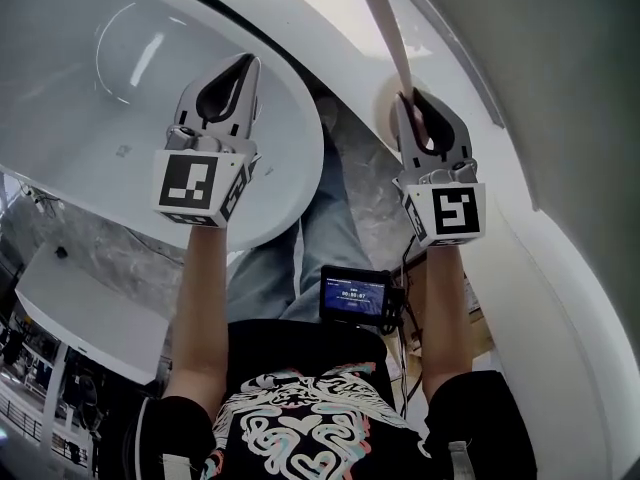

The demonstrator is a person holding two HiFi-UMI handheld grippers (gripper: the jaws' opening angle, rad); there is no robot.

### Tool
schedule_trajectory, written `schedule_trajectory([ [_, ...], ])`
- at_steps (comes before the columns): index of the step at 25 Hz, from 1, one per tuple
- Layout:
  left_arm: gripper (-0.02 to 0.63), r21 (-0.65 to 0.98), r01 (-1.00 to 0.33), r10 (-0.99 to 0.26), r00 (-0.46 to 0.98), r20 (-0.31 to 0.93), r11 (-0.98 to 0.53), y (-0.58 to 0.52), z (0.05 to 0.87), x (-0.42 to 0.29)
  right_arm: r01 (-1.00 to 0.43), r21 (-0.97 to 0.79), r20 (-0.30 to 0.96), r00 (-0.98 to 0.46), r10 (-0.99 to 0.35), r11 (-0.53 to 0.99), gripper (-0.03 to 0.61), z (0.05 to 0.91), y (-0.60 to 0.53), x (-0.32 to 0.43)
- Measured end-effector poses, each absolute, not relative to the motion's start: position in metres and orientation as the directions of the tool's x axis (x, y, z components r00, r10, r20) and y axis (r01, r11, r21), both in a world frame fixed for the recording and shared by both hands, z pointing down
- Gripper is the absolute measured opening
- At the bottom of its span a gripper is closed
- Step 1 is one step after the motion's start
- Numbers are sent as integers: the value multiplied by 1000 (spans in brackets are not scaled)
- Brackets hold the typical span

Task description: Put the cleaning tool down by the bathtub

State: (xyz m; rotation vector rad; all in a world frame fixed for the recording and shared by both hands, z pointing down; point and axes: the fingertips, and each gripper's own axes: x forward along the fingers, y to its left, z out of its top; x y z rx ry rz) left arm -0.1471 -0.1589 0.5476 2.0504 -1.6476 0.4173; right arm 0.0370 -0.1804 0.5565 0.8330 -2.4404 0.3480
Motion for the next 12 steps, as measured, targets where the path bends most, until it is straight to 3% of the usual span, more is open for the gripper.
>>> schedule_trajectory([
  [12, 17, 177, -968, -809, 248, 533, -180, -170, 591, -137, -615, -69, 615, -646, -452, 785, 76, 615, -182, 40],
])
